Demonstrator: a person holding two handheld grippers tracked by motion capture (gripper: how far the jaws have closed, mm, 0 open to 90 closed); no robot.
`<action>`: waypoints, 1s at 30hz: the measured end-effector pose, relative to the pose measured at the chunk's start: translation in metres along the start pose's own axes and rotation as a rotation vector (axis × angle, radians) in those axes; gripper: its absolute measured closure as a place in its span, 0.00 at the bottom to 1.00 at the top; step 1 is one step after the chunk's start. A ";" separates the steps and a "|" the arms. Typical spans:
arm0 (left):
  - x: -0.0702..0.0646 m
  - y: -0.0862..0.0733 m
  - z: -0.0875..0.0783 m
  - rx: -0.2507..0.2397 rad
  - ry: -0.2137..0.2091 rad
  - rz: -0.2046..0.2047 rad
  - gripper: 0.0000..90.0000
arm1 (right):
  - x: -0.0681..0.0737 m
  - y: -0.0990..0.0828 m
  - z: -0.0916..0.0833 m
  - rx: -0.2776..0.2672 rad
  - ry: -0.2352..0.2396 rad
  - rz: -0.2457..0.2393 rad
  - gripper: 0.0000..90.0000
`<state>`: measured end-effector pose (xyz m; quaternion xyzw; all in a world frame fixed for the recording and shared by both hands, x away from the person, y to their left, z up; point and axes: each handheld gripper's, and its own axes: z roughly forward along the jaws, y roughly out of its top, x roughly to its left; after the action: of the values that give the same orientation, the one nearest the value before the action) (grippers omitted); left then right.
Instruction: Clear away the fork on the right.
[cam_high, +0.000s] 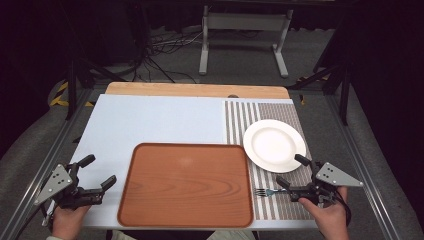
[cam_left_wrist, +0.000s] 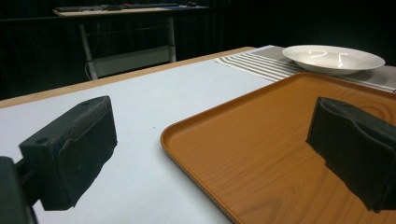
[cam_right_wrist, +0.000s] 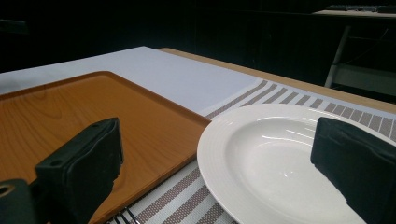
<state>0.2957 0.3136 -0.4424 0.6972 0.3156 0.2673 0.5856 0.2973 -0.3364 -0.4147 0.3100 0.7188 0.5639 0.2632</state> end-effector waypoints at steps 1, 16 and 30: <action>0.000 0.000 0.000 0.000 -0.001 -0.001 0.02 | 0.000 0.000 0.000 0.000 -0.001 -0.001 0.03; 0.000 0.000 -0.001 0.001 0.002 0.000 0.02 | -0.002 0.004 -0.001 0.003 0.006 -0.008 0.03; 0.000 0.001 -0.002 -0.002 0.007 -0.002 0.02 | -0.006 0.029 0.006 0.133 0.063 -0.066 0.03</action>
<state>0.2942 0.3149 -0.4414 0.6952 0.3180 0.2696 0.5856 0.3103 -0.3320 -0.3875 0.2849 0.7726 0.5153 0.2377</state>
